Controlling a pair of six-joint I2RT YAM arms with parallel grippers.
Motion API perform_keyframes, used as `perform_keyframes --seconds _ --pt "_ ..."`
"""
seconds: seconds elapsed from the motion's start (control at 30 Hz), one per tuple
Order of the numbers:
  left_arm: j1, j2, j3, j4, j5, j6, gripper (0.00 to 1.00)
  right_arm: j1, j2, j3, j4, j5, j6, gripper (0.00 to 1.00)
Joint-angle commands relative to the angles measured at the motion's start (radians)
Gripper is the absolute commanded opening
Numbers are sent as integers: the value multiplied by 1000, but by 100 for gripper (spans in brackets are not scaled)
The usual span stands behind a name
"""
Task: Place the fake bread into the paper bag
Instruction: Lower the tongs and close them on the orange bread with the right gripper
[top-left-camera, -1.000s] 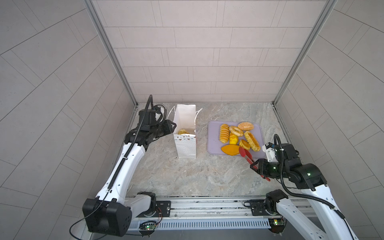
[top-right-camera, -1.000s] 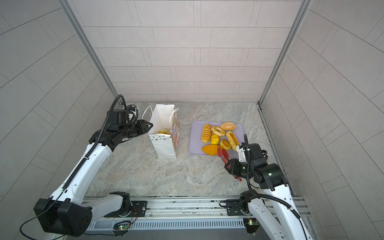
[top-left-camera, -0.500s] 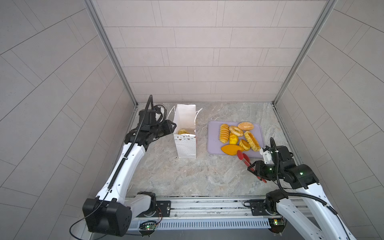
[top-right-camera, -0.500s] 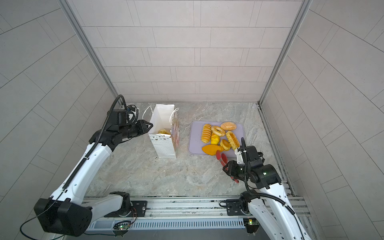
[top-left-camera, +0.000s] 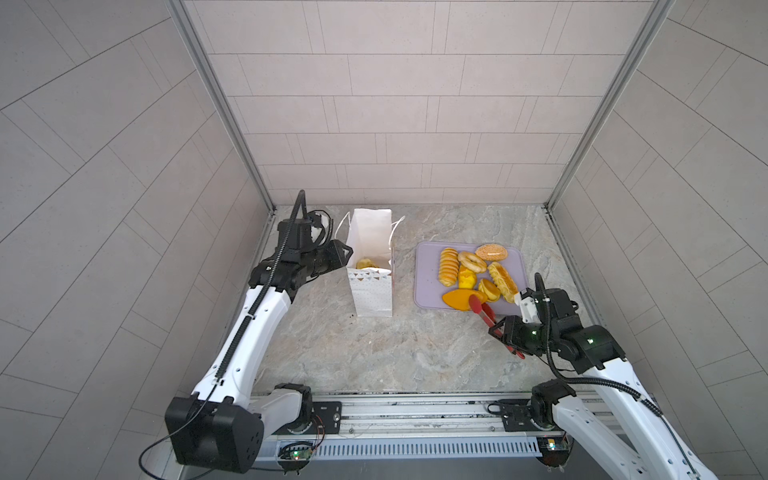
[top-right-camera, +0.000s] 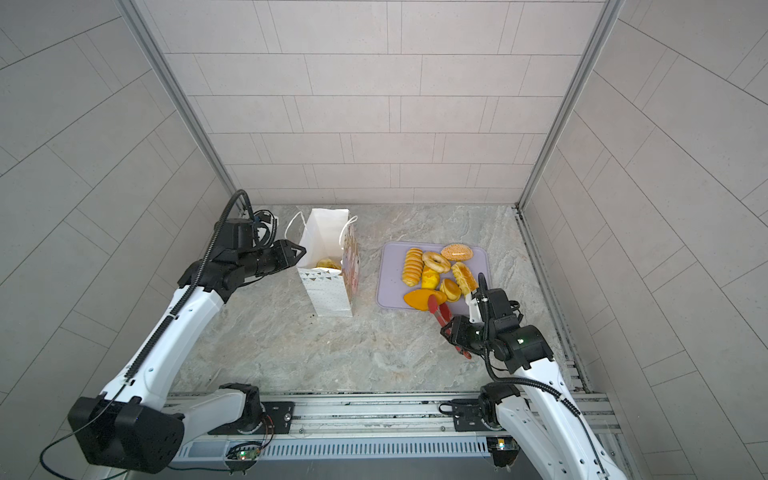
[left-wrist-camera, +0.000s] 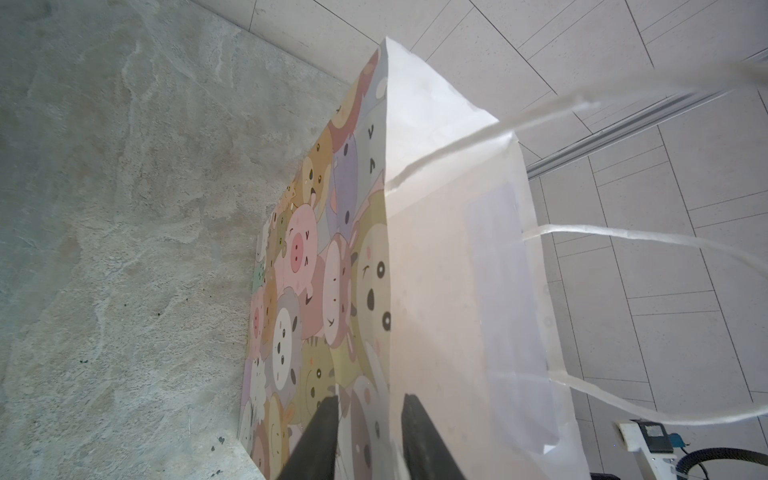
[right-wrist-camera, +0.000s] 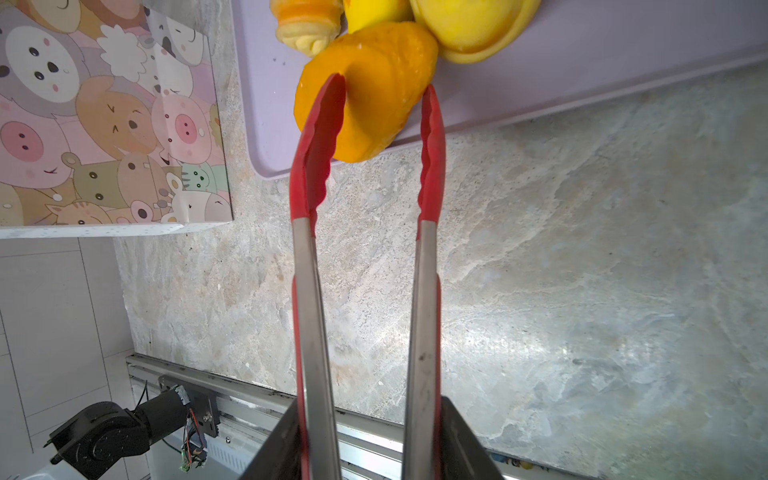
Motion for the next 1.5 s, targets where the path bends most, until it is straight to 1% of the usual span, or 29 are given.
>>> perform_keyframes --seconds 0.0,0.33,0.63,0.97,1.0,1.23,1.33,1.47 --pt "-2 0 -1 -9 5 22 32 -2 3 -13 68 -2 17 47" --pt "-3 -3 2 -16 4 22 32 -2 33 -27 141 13 22 47" --pt "-2 -1 4 -19 4 22 33 -2 32 -37 181 7 37 36" --pt "-2 -5 8 -20 2 20 33 -2 16 37 104 12 0 30" --pt "-1 -6 11 -23 2 20 33 -2 16 48 92 14 -6 29" --pt "-3 -9 30 -32 -3 20 46 -2 16 116 35 24 -43 29" --pt "-1 -7 40 -38 -8 22 48 -2 20 145 18 35 -58 28" --pt "-3 -5 59 -51 -24 30 48 -2 32 195 -4 55 -84 29"
